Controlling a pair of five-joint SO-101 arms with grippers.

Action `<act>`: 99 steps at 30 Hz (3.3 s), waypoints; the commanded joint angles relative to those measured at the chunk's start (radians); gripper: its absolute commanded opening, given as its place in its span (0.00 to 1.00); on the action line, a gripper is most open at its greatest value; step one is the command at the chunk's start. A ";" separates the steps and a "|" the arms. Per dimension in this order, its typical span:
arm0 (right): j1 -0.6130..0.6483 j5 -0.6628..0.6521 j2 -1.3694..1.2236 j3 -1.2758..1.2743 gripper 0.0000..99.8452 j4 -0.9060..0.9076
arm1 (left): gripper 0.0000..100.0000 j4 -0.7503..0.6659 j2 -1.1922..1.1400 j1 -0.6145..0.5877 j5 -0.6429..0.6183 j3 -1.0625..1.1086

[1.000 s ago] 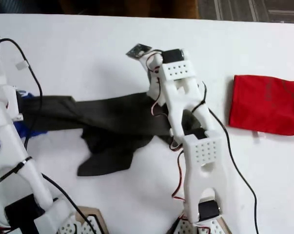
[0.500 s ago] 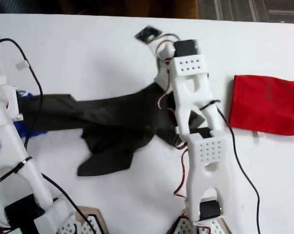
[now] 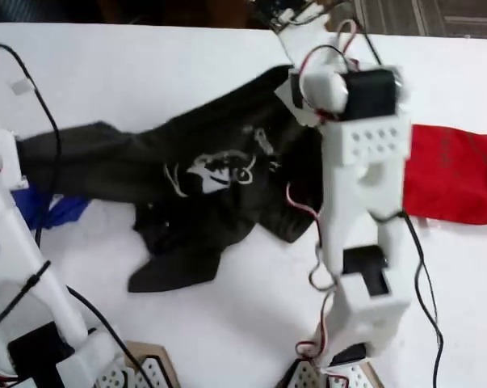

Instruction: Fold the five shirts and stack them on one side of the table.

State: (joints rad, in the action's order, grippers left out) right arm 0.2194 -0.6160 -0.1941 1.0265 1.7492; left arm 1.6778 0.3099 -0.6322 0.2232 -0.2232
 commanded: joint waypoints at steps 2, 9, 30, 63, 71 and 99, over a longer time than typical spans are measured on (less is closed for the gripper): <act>-0.008 0.009 0.186 0.038 0.02 0.022 | 0.02 0.052 0.044 -0.009 -0.011 -0.205; -0.067 0.074 0.357 0.038 0.02 0.022 | 0.02 0.103 0.044 -0.009 -0.011 -0.410; -0.318 0.043 0.677 0.037 0.02 0.022 | 0.02 0.092 0.393 -0.009 -0.005 -0.595; -0.311 0.127 0.519 -0.878 0.02 -0.757 | 0.03 -0.193 -0.270 0.204 -0.204 -0.593; -0.317 0.149 0.036 -0.379 0.02 -0.773 | 0.03 -0.388 -0.486 0.241 -0.207 -0.595; -0.237 0.232 -0.555 0.448 0.02 0.025 | 0.03 0.112 -0.588 0.396 -0.046 -0.536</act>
State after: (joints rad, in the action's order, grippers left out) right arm -0.0123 -0.4212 -0.7756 1.4607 1.7430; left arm 1.7653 -0.3099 -0.2378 0.1496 -0.7725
